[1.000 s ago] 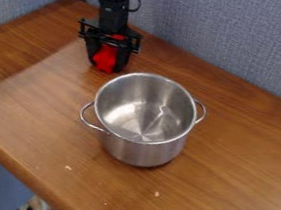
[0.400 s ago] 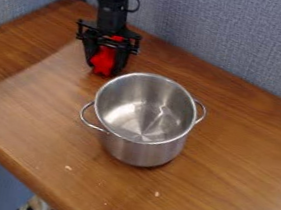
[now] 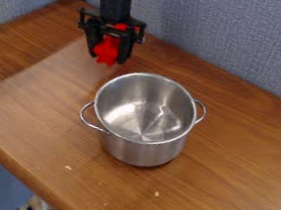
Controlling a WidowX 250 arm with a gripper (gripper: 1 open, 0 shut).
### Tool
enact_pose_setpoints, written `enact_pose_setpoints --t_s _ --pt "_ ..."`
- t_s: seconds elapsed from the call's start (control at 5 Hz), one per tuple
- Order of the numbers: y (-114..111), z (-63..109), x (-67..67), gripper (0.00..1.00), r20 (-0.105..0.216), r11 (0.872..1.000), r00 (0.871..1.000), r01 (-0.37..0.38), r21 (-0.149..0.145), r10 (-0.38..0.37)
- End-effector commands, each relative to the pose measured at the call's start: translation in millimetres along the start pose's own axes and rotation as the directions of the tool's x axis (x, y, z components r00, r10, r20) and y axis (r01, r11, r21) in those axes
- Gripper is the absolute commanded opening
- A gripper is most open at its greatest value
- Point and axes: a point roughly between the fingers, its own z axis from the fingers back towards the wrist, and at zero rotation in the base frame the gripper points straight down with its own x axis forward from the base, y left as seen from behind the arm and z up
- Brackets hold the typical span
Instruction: Put the red object in the metal pot
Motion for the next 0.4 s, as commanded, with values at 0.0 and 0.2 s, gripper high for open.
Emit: enact_pose_setpoints --t_s 0.0,0.2 --pt "-16.1 62.3 -17.1 0.0 0.145 0.992 0.982 0.123 -0.025 -0.118" --pt "-29.6 99.0 -42.6 0.0 0.178 0.972 0.958 0.234 -0.033 -0.225"
